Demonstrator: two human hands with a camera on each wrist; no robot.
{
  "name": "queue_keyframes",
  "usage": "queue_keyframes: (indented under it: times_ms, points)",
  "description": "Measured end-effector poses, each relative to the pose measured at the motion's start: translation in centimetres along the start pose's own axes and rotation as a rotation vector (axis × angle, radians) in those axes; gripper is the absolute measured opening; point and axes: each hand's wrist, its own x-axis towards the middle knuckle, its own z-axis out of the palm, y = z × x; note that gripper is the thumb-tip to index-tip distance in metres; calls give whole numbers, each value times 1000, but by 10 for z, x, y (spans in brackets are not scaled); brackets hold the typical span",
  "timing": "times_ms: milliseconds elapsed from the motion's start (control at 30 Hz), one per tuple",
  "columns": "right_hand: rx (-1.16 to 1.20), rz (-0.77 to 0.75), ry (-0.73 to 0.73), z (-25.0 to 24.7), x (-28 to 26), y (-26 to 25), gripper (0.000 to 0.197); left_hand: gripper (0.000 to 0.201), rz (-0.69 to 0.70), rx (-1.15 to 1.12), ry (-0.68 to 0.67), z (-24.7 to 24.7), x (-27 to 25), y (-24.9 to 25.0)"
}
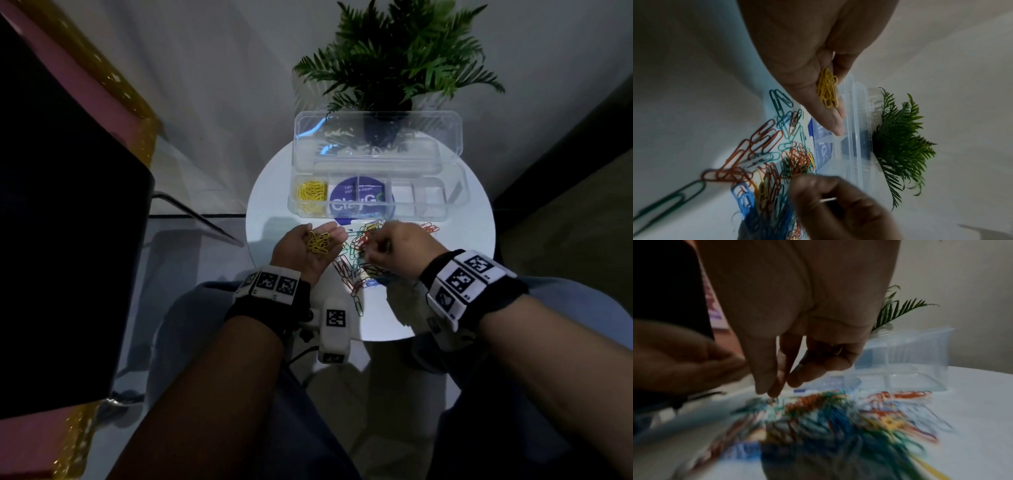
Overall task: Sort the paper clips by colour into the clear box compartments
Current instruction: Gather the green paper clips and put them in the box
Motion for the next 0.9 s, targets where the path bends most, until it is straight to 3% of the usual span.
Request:
queue_keyframes:
  times_ms: [67, 133, 433, 600, 900]
  points:
    - [-81, 15, -131, 9, -4, 7, 13, 42, -2, 20, 16, -1, 0, 1]
    - [-103, 20, -161, 16, -4, 10, 11, 41, 2, 29, 22, -3, 0, 2]
    - [-45, 14, -90, 21, -1, 20, 30, 43, 42, 49, 95, -9, -2, 8]
    - [15, 2, 10, 19, -4, 22, 14, 43, 42, 52, 99, -8, -4, 9]
    - [-108, 81, -33, 24, 10, 6, 22, 43, 27, 57, 91, -7, -3, 8]
